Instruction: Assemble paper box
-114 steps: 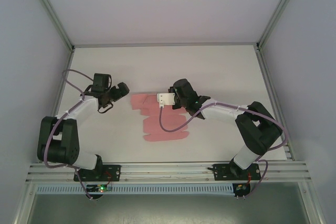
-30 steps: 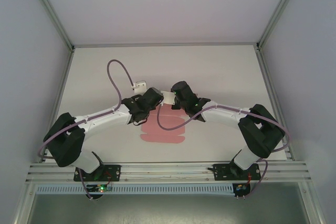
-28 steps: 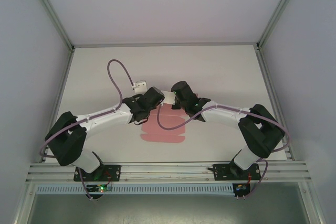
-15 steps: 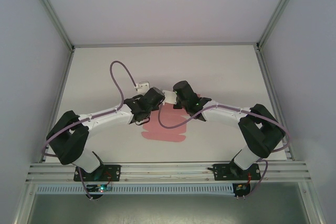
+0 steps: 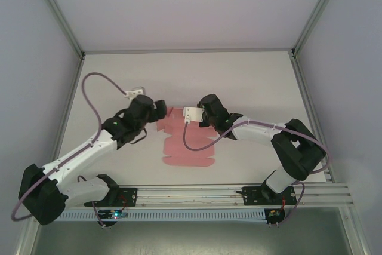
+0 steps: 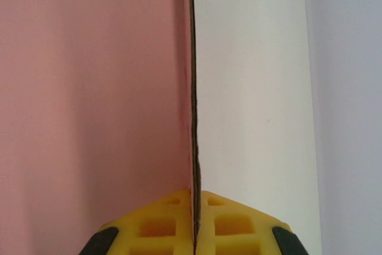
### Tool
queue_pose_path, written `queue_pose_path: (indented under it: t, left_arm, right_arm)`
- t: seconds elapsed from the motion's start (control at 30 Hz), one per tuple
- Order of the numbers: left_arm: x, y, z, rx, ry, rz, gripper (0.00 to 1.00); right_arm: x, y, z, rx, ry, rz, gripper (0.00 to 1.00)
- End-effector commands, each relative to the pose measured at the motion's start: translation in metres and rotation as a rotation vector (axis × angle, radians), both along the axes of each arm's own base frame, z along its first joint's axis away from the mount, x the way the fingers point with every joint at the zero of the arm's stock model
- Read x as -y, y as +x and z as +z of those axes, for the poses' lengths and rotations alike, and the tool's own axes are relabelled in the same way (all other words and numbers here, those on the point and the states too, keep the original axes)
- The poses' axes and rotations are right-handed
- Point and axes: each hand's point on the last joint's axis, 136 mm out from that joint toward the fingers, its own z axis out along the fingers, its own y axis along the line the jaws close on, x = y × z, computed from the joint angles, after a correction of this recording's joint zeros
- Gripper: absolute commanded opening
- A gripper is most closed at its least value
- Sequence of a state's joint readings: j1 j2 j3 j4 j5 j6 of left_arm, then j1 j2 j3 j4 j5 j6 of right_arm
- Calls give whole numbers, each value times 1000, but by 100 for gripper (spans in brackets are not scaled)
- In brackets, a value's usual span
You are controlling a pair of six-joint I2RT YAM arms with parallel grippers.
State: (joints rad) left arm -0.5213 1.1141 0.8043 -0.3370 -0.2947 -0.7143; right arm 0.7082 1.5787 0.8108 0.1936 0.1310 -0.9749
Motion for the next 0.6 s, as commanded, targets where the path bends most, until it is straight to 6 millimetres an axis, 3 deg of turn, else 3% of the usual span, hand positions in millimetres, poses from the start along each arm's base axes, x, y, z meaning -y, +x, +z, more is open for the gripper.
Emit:
queue_pose_path:
  t: [0.0,0.1,0.17,0.33,0.57]
  left_arm:
    - [-43,-9,-52,-180,-19,91,100]
    - [-40,2,-67,-190,-114,50,100]
    - [-19,7,-65,-160,-152,-75,100]
    - [40,2,-48,-42,-297,-444,86]
    - [60,-9,-61,-33,-294,-572,82]
  right_arm:
    - [-2,-4,12,7,59,28,0]
    - [1,-2,12,7,57,21,0]
    - [2,-2,11,5,56,18,0]
    - [2,0,10,5,52,13,0]
    - [1,-1,12,8,53,18,0]
